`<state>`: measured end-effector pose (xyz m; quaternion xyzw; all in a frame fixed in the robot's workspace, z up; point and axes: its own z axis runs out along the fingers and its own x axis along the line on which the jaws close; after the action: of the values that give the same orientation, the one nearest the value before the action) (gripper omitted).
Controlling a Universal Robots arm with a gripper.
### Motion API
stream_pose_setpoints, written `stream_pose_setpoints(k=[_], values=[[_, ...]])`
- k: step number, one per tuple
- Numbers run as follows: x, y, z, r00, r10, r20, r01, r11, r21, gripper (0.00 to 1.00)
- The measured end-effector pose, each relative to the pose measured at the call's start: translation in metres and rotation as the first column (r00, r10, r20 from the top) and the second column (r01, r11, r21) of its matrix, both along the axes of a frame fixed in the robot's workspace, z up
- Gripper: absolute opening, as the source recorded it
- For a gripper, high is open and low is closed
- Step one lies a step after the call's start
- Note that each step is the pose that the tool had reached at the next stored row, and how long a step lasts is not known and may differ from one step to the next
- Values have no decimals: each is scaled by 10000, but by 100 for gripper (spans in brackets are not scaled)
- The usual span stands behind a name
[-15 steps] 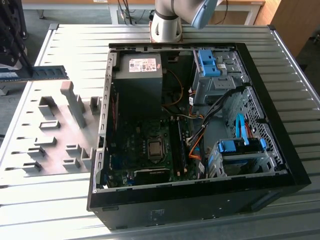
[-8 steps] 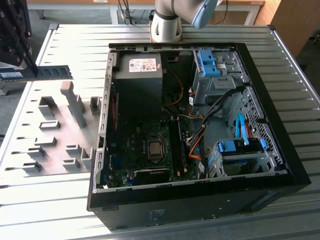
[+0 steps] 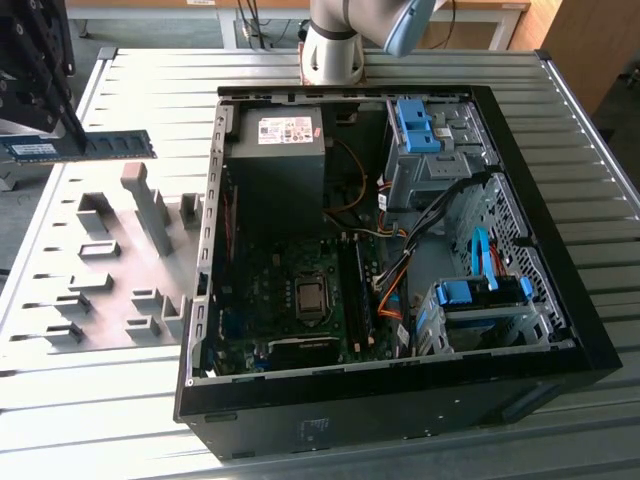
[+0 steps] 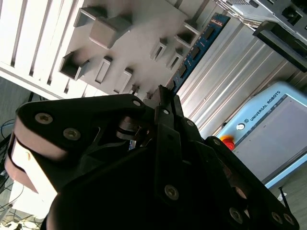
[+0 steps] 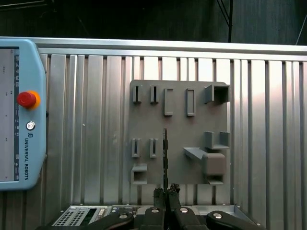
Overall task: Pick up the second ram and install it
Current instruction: 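Pick up the second ram and move it above second insertion slot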
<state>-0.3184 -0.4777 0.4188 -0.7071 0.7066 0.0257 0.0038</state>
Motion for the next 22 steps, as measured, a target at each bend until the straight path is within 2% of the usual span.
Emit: stream_pose_setpoints(k=[22], values=[[252,0,0,10000,0,-1,0,10000,0,14]])
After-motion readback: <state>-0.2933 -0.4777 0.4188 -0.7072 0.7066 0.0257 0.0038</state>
